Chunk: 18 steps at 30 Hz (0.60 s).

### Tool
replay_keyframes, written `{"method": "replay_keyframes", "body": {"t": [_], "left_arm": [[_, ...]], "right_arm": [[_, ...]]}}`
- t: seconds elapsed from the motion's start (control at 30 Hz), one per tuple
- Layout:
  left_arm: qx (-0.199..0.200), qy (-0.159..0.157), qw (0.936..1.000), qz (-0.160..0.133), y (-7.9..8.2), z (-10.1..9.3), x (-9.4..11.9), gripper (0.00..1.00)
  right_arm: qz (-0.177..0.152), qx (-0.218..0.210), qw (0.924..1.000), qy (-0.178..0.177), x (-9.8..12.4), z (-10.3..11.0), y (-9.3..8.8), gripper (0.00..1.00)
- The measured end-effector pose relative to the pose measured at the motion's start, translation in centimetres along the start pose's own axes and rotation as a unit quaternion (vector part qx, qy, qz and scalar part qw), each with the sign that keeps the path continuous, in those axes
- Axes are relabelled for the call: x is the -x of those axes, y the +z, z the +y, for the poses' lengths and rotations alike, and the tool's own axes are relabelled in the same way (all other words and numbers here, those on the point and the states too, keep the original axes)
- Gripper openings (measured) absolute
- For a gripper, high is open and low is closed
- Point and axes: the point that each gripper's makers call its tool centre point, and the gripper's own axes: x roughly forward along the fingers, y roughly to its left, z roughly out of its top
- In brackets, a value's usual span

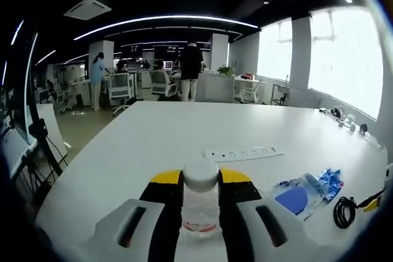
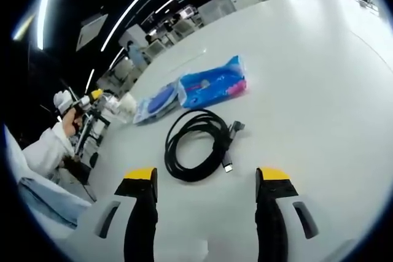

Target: Arrange the tabletop items into an orderly group along one side of the table until the central work area is clear of visible clutter.

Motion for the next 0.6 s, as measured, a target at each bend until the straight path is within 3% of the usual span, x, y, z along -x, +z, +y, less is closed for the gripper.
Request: {"method": "replay_keyframes", "body": {"t": [0.43, 0.6], "left_arm": [[-0.004, 0.005, 1.0000, -0.006, 0.16, 0.07, -0.44, 0.20], [0.012, 0.012, 0.9998, -0.013, 0.28, 0.70, -0.40, 0.20]], "right_arm": [[0.000, -0.002, 1.0000, 0.000, 0.10, 0.09, -0.19, 0.62], [-0.001, -0.002, 1.0000, 0.001, 0.16, 0.13, -0.20, 0.62]]}}
